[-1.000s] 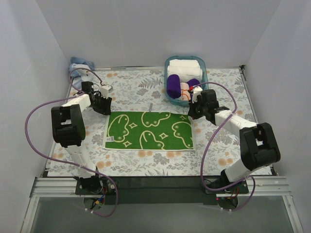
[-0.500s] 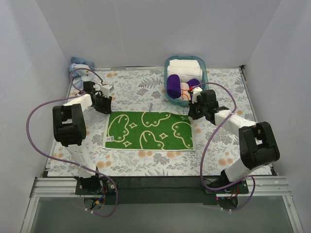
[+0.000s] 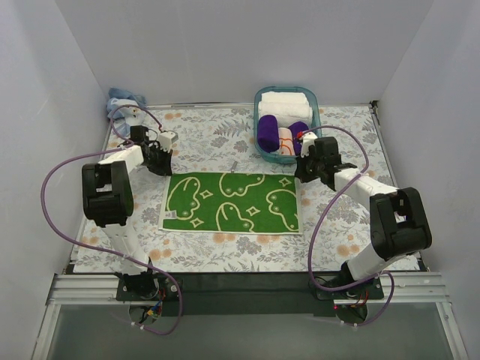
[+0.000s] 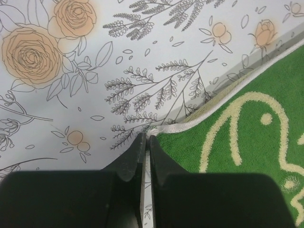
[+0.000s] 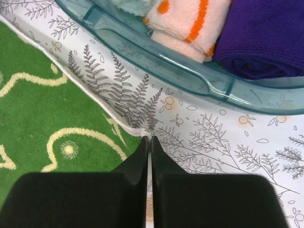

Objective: Roll the towels
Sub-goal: Fold the towel

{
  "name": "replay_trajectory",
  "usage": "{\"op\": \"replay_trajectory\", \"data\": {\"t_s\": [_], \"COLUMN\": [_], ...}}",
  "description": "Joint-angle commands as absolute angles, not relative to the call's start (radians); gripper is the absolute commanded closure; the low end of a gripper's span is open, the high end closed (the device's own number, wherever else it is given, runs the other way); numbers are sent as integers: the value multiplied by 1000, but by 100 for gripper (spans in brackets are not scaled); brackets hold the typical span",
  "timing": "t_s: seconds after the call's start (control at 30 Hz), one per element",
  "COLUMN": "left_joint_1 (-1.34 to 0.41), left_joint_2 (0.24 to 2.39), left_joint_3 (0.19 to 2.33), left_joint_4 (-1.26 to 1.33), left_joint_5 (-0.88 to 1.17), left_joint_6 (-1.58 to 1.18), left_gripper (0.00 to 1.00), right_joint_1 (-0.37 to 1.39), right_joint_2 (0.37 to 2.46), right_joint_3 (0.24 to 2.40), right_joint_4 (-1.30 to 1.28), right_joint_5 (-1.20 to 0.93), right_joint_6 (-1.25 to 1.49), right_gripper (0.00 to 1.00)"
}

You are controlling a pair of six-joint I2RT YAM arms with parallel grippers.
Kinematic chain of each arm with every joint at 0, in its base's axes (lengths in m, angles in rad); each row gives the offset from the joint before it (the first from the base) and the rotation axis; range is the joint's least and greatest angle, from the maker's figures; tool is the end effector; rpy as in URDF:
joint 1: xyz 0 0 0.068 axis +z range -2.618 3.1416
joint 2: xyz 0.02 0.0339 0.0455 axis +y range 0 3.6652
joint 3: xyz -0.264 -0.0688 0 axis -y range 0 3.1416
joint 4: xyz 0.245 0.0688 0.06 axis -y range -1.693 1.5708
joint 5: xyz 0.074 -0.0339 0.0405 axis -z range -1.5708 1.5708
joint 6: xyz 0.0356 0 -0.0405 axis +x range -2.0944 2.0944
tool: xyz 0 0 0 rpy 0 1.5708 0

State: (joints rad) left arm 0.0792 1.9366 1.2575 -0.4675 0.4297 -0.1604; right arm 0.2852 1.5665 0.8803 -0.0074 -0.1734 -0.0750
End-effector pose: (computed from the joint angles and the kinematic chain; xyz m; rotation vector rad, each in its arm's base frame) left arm 0.3865 0.0158 0.1559 -0.1948 2.6700 -0.6064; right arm 0.3152 0.0988 0.1990 -0.4973 2.2153 0.3077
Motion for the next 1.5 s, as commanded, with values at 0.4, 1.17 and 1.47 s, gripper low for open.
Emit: {"op": "replay_trajectory", "data": {"t_s": [0.4,1.17,1.47], "left_joint_1": [117,221,222], "left_joint_2": [1573,1376,1351], "left_joint_3": [1163,973,907], "left_joint_4": [-635,-957,-986], "left_joint_5": [618,634,614], "left_joint_6": [112,554,615], "left_gripper": [100,100,100], "right_joint_1": [252,252,256], "right_joint_2": [1479,1318,1344], "right_joint_3": [913,773,784], "right_joint_4": [-129,-456,-544], "right_joint_5": [-324,-485,-548], "right_joint_6": [-195,-569,-614], "right_gripper": [99,99,99]}}
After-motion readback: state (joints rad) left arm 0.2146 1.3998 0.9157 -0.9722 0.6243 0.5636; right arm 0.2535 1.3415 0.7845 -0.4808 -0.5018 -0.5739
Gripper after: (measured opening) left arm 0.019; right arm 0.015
